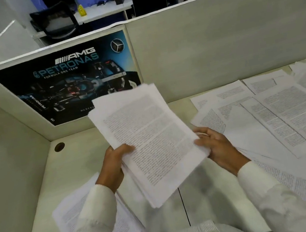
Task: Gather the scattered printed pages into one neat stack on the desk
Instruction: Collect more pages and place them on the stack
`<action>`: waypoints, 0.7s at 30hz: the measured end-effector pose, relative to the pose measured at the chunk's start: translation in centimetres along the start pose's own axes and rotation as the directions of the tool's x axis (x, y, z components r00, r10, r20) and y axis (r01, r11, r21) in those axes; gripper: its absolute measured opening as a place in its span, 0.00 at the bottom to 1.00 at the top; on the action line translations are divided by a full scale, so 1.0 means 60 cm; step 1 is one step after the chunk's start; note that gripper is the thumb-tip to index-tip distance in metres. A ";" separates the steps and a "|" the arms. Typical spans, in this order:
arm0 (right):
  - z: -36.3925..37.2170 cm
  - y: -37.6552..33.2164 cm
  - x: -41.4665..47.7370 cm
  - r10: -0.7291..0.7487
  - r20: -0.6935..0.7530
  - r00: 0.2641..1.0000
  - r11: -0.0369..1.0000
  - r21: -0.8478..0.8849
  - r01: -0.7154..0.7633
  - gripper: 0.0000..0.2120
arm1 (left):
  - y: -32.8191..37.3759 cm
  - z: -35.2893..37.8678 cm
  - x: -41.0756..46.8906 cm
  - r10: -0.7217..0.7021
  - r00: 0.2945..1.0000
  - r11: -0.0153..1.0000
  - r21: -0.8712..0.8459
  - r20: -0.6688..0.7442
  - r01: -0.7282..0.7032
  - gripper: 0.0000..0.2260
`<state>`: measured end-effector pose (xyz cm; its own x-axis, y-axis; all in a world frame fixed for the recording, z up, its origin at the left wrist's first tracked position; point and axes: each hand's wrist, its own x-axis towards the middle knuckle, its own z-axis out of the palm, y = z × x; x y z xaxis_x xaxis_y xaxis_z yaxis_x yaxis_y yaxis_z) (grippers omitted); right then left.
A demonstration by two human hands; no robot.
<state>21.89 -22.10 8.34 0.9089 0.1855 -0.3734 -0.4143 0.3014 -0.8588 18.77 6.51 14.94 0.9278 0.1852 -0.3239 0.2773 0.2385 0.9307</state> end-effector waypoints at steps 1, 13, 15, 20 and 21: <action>-0.006 0.004 -0.009 0.063 0.060 0.996 0.991 -0.125 -0.056 0.17 | -0.008 -0.012 -0.005 -0.052 0.998 0.999 0.013 0.023 0.051 0.14; 0.067 0.067 -0.067 0.144 0.154 0.978 0.989 0.019 -0.149 0.18 | -0.080 -0.040 -0.122 -0.343 0.927 0.934 -0.054 0.148 0.354 0.15; 0.080 0.075 -0.072 0.104 0.131 0.986 0.995 -0.020 -0.102 0.18 | -0.096 -0.042 -0.148 -0.351 0.922 0.929 -0.064 0.164 0.365 0.14; 0.123 0.115 -0.080 0.112 0.066 0.992 0.949 -0.304 -0.087 0.12 | -0.150 -0.089 -0.182 -0.335 0.942 0.941 0.042 -0.033 0.336 0.12; 0.131 0.123 -0.077 0.116 0.074 0.991 0.930 -0.357 -0.082 0.10 | -0.155 -0.103 -0.185 -0.335 0.938 0.941 0.015 -0.091 0.337 0.11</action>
<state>14.26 -13.38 6.49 0.8490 0.2879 -0.4431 -0.4432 -0.0688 -0.8938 4.36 8.15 8.80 0.7546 0.1809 -0.6307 0.5777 0.2726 0.7694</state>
